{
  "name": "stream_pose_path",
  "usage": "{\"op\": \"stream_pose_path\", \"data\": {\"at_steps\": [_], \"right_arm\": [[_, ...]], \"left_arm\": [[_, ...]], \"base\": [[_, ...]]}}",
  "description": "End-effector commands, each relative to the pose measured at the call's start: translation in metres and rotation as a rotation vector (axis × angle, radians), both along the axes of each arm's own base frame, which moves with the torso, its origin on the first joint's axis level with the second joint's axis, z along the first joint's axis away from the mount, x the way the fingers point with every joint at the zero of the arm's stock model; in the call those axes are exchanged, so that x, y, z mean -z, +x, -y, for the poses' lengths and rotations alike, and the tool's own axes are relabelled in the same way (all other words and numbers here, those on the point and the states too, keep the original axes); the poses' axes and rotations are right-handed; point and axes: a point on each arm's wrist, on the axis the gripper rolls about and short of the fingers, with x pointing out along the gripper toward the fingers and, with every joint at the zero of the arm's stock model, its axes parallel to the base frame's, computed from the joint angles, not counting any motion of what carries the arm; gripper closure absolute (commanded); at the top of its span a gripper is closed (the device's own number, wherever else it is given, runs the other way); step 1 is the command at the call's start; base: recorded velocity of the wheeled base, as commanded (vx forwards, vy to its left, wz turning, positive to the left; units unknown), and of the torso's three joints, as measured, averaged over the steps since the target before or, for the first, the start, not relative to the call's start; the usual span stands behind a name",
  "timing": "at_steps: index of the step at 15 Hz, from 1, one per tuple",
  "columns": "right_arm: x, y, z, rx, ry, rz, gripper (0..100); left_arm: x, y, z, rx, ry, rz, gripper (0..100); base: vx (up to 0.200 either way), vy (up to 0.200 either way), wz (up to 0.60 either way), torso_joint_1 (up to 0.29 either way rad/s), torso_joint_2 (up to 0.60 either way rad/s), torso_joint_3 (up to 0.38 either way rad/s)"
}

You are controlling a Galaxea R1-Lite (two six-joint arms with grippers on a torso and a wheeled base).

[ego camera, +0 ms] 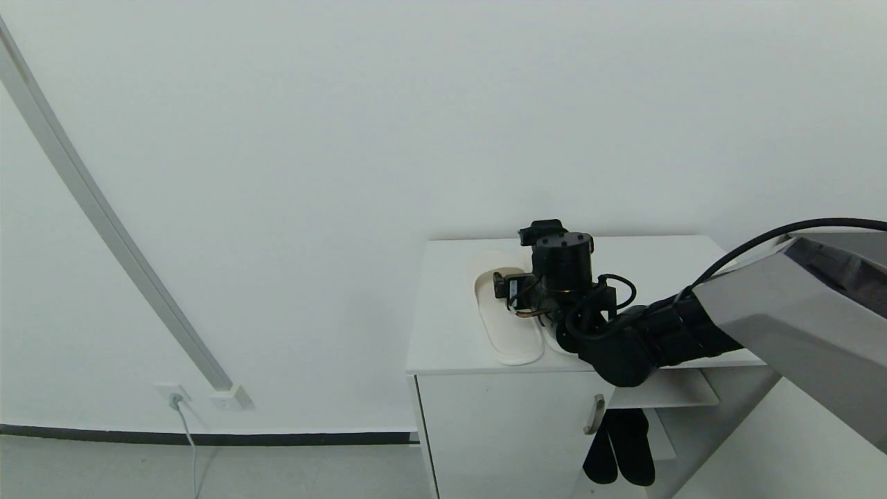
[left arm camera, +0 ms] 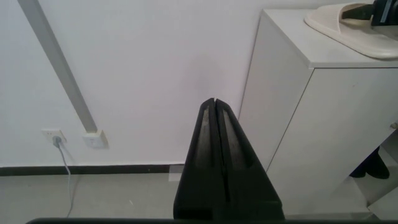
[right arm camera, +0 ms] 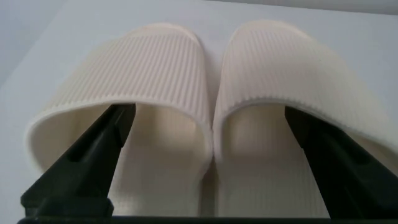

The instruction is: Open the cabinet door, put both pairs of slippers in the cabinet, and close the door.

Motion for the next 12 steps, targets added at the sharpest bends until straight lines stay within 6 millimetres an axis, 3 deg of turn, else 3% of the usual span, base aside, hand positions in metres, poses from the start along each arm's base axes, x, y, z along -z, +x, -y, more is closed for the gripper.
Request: {"op": "stream_pose_path", "data": {"at_steps": [1,2,3,12], "right_arm": [[0.0044,0.0051,-0.0028,0.001,-0.006,0.001,0],[0.0037,0.0061,-0.0027,0.002,-0.005,0.005,0],[0.0037,0.0065,-0.0030,0.002,-0.005,0.005,100],[-0.0014,0.0050,-0.0018,0.004,0.002,0.015,100]], "left_arm": [[-0.0001,0.0001,0.0000,0.000,-0.001,-0.001,100],[-0.0001,0.0001,0.0000,0.000,-0.001,-0.001,100],[-0.0001,0.0001,0.0000,0.000,-0.001,-0.001,100],[-0.0001,0.0001,0.0000,0.000,-0.001,-0.001,100]], "base": [[0.000,0.000,0.00,0.000,0.00,0.000],[0.000,0.000,0.00,0.000,0.00,0.000],[0.000,0.000,0.00,0.000,0.00,0.000],[0.000,0.000,0.00,0.000,0.00,0.000]]}}
